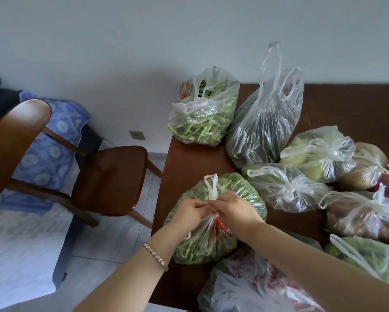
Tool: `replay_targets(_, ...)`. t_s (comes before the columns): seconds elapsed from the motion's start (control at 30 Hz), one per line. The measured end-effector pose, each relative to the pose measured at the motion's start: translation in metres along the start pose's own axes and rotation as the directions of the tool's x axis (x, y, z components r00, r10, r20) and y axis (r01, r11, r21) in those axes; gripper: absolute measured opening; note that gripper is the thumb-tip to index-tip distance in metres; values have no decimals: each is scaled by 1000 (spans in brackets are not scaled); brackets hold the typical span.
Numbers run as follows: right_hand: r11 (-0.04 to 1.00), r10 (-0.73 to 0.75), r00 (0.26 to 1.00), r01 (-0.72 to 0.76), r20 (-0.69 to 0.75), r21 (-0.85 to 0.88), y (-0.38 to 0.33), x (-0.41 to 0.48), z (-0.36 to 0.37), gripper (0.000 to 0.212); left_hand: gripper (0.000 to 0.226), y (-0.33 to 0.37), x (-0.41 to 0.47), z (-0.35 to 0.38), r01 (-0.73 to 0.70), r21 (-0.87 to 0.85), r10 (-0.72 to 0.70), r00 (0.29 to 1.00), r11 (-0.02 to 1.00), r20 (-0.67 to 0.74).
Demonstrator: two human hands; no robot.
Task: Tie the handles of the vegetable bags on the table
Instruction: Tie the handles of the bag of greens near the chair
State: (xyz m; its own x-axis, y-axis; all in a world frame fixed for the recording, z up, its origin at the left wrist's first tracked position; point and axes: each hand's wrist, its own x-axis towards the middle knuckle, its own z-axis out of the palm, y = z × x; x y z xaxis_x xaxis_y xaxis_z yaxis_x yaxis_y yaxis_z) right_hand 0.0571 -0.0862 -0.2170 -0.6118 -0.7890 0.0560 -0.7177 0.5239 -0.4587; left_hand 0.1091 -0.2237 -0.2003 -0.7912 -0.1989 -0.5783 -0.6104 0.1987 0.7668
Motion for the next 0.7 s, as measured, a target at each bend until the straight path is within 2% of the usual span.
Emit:
replay_targets(0.13, 995, 33, 994, -42, 104, 88, -3, 5, -6, 21, 21, 1, -2, 1, -40, 65, 39, 999, 997, 23)
replay_targets(0.3, 988, 151, 950, -153, 274, -14, -5, 10, -18, 26, 32, 1, -5, 2, -103, 218, 94, 994, 970, 51)
replay_targets(0.4, 980, 192, 942, -201, 277, 3, -7, 8, -18, 26, 23, -1, -6, 5, -161, 309, 163, 986, 937, 21)
replay_targets(0.53, 965, 244, 936, -261, 254, 37, -10, 5, -16, 23, 22, -3, -8, 14, -232, 385, 283, 956, 893, -80)
replay_targets(0.7, 877, 350, 915, -395, 199, 272, -6, 1, -17, 16, 19, -11, -9, 22, -282, 514, 405, 903, 810, -142)
